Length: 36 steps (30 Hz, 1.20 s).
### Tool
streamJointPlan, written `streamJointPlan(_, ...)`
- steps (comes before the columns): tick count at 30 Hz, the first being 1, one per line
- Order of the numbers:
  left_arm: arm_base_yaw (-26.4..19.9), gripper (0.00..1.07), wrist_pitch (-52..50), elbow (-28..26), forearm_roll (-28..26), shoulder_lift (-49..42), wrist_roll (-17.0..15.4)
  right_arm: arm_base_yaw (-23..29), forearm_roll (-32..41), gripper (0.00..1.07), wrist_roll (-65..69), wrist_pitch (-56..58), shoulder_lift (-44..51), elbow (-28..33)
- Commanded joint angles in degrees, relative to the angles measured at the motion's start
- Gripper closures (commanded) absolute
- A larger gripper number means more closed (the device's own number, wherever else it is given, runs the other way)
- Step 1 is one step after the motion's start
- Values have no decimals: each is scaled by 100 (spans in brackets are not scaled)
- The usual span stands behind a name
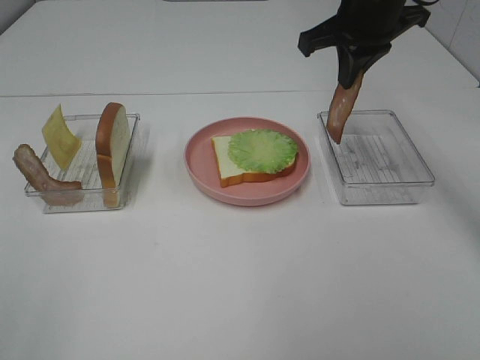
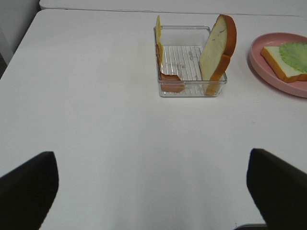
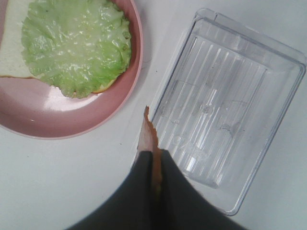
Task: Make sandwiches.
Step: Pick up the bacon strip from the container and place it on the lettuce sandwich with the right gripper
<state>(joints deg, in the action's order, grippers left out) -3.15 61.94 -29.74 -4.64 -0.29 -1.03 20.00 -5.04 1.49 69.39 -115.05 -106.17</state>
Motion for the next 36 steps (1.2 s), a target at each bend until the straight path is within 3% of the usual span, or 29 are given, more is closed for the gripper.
streamJointPlan(1, -6, 7, -46, 11, -29, -74, -6, 6, 11, 107, -46, 693, 201, -52)
streamJointPlan(12, -6, 7, -46, 11, -29, -74, -6, 80, 223, 107, -34, 584, 269, -74)
streamJointPlan(25, -6, 7, -46, 11, -29, -74, -6, 1175, 504, 107, 126, -722, -11, -74)
streamJointPlan(36, -6, 7, -46, 11, -29, -74, -6, 1684, 1037, 107, 120, -1713, -464, -80)
